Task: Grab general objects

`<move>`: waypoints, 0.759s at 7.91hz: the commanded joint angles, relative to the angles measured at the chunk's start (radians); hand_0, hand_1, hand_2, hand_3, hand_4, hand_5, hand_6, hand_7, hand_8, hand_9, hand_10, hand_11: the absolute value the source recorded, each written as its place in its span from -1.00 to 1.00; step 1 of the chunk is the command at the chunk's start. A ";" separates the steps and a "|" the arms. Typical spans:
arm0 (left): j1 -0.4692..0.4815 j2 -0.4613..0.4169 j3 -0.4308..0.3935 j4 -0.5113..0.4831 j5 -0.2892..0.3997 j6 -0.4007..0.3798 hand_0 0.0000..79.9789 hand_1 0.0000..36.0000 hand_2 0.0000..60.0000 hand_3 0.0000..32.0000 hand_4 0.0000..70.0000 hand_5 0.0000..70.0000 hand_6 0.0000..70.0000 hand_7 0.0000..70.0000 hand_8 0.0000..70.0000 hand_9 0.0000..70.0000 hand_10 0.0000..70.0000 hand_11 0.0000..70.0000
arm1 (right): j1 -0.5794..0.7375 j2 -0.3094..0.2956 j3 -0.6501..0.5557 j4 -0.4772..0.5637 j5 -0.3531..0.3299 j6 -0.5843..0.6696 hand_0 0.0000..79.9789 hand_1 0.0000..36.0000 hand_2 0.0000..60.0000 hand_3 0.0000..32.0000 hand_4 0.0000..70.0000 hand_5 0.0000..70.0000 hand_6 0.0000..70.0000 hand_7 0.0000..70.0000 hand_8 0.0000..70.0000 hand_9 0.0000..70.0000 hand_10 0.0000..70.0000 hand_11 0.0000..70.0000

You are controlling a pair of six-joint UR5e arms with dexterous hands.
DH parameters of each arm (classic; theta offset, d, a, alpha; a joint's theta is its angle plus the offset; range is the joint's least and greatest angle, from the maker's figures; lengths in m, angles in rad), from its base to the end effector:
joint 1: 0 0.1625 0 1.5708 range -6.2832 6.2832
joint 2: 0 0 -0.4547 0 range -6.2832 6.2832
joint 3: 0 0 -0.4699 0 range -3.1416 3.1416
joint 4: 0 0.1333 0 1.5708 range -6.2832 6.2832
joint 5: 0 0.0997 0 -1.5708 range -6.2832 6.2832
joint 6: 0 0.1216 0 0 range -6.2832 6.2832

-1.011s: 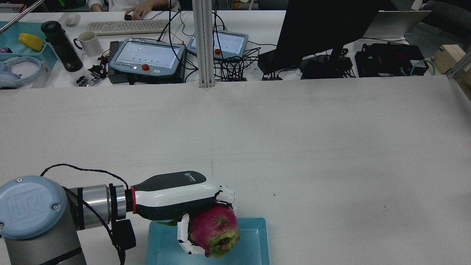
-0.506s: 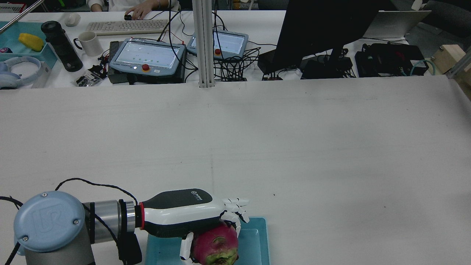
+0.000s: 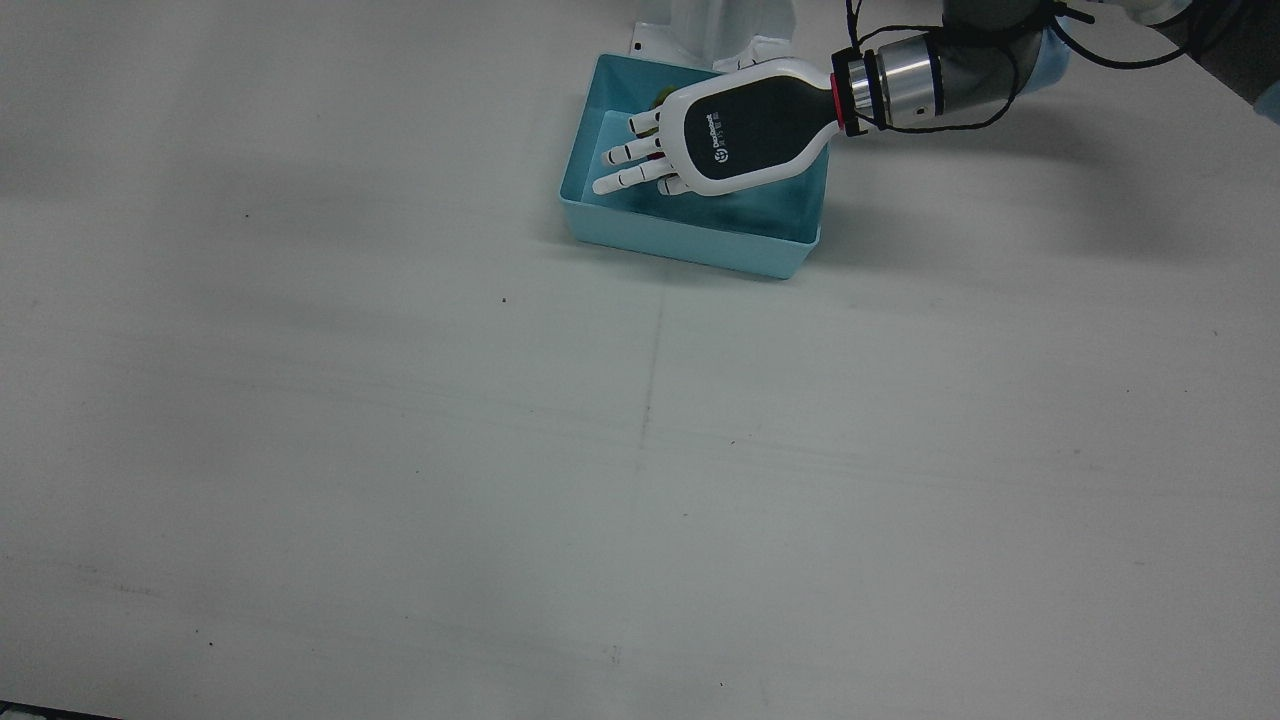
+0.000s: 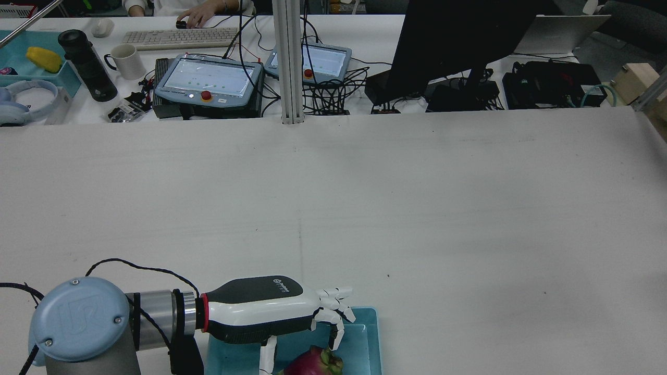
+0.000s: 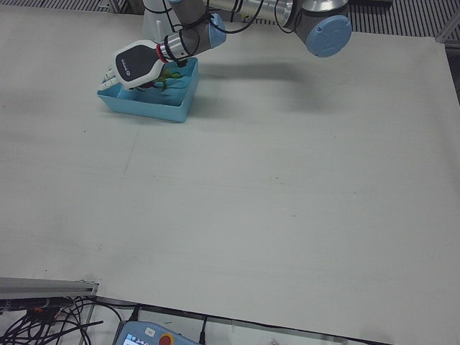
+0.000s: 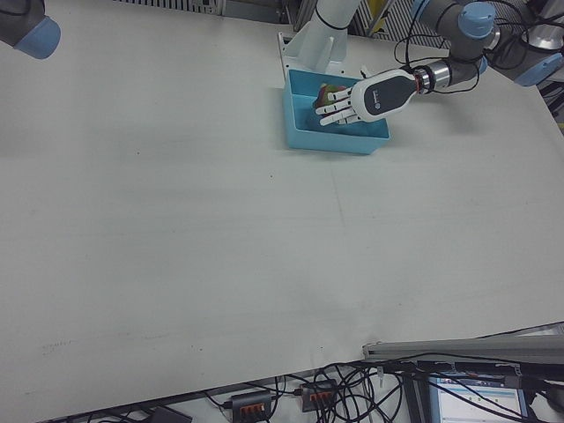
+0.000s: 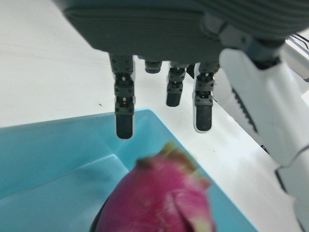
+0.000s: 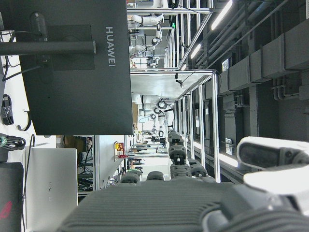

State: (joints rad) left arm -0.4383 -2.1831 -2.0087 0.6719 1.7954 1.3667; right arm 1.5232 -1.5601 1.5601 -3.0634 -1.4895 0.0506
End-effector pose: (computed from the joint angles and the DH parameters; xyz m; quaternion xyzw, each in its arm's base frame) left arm 0.5363 -0.3687 0.1758 0.0336 0.8240 -0.0882 0.5587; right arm 0.1143 -0.6095 0.7071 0.0084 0.7341 -0.6783 0.0309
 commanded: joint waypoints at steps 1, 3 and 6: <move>-0.038 -0.003 -0.025 0.020 0.018 -0.017 0.22 -0.26 -0.67 -1.00 -0.72 0.28 -0.81 -0.29 -0.97 -0.89 -0.54 -0.28 | 0.000 0.000 0.000 0.000 0.000 0.000 -1.00 -1.00 -1.00 -1.00 -1.00 -1.00 -1.00 -1.00 -1.00 -1.00 -1.00 -1.00; -0.269 -0.014 -0.025 -0.006 0.088 -0.102 0.24 0.42 0.85 -1.00 -0.65 0.71 -0.73 -0.14 -0.82 -0.66 -0.40 -0.07 | 0.000 0.000 0.000 0.000 0.000 0.000 -1.00 -1.00 -1.00 -1.00 -1.00 -1.00 -1.00 -1.00 -1.00 -1.00 -1.00 -1.00; -0.410 -0.001 -0.015 -0.093 0.040 -0.269 0.28 0.52 0.76 -1.00 -0.69 0.63 -0.77 -0.15 -0.91 -0.77 -0.41 -0.07 | 0.000 0.000 0.000 0.000 0.000 0.000 -1.00 -1.00 -1.00 -1.00 -1.00 -1.00 -1.00 -1.00 -1.00 -1.00 -1.00 -1.00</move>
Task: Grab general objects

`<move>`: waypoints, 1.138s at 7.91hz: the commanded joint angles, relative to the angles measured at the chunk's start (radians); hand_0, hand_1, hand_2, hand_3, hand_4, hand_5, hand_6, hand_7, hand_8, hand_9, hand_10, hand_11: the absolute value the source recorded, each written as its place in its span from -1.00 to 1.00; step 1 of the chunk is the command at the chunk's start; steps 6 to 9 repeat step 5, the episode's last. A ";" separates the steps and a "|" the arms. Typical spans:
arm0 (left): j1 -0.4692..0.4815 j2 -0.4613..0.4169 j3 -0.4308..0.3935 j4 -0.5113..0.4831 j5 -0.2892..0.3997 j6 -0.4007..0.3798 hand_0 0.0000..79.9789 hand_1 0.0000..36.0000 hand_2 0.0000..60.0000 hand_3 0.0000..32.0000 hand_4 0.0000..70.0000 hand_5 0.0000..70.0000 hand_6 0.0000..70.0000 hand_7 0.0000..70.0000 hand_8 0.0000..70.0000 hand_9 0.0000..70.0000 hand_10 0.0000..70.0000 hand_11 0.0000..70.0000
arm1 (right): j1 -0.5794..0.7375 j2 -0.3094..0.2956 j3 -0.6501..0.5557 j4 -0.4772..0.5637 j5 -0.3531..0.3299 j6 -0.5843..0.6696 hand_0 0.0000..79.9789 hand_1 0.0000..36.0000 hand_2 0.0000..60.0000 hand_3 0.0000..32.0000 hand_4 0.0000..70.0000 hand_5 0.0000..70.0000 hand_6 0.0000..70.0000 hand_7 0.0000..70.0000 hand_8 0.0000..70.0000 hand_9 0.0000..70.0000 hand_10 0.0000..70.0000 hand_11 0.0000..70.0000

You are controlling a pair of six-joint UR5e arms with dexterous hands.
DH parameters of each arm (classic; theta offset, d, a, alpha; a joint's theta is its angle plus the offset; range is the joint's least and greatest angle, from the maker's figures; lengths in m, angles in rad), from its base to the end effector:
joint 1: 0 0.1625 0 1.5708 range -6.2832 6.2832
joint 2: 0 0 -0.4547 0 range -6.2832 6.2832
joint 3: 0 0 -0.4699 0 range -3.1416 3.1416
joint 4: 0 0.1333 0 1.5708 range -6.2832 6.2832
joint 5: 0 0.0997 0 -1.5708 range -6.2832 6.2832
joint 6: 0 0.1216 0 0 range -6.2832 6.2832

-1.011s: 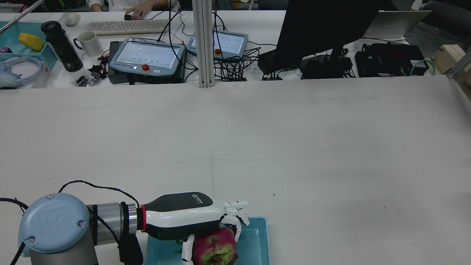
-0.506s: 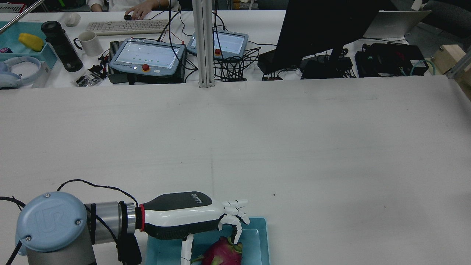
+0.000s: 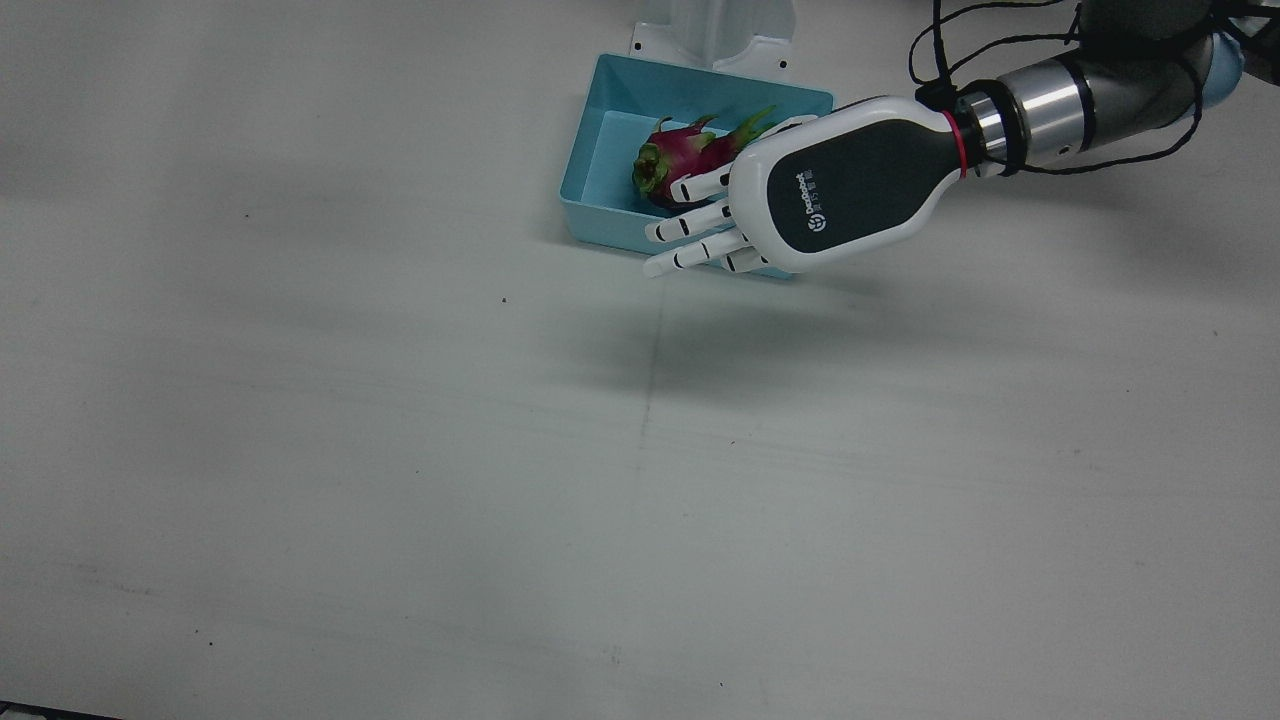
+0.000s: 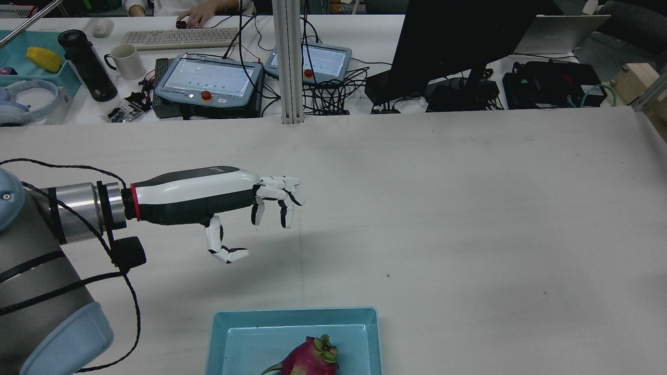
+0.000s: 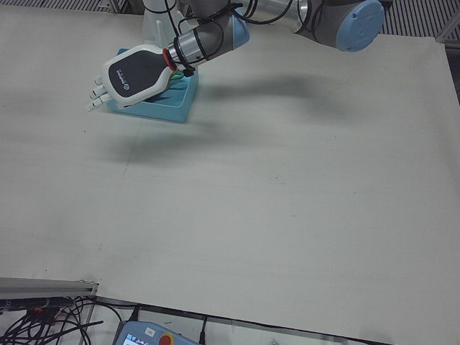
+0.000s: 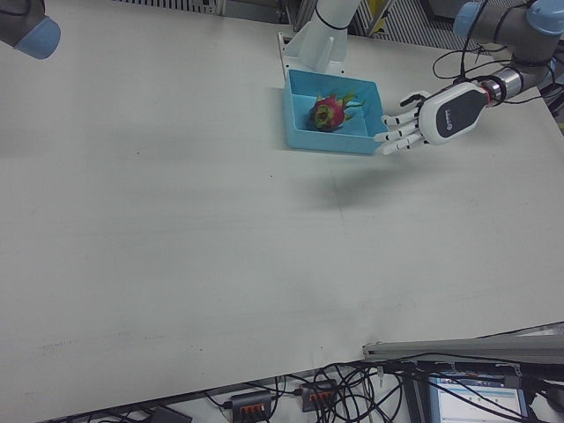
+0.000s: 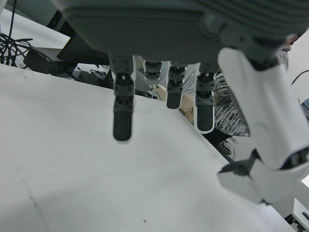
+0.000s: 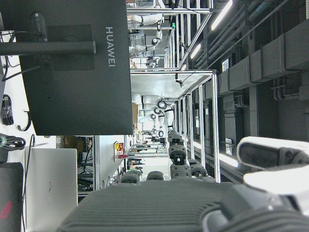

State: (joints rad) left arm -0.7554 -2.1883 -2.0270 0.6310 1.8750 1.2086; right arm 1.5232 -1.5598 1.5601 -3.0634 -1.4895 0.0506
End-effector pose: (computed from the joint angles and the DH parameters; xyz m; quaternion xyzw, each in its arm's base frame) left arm 0.3958 -0.5058 0.1606 0.0837 0.8351 -0.1716 0.5159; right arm 0.1143 -0.6097 0.7069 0.0085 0.7342 -0.6782 0.0309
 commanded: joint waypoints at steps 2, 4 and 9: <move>-0.201 0.094 0.027 -0.172 -0.210 -0.293 0.29 0.37 0.38 -1.00 -0.69 0.64 -0.75 -0.16 -0.90 -0.75 -0.43 -0.11 | 0.000 0.000 0.000 0.000 0.000 0.000 -1.00 -1.00 -1.00 -1.00 -1.00 -1.00 -1.00 -1.00 -1.00 -1.00 -1.00 -1.00; -0.273 0.224 0.079 -0.267 -0.388 -0.452 0.29 0.25 0.06 -1.00 -0.69 0.56 -0.74 -0.19 -0.90 -0.75 -0.43 -0.11 | 0.000 0.000 0.000 0.000 0.000 0.000 -1.00 -1.00 -1.00 -1.00 -1.00 -1.00 -1.00 -1.00 -1.00 -1.00 -1.00 -1.00; -0.329 0.240 0.112 -0.267 -0.425 -0.504 0.29 0.22 0.01 -1.00 -0.71 0.53 -0.74 -0.20 -0.91 -0.77 -0.44 -0.13 | 0.000 0.000 0.000 0.000 0.000 0.000 -1.00 -1.00 -1.00 -1.00 -1.00 -1.00 -1.00 -1.00 -1.00 -1.00 -1.00 -1.00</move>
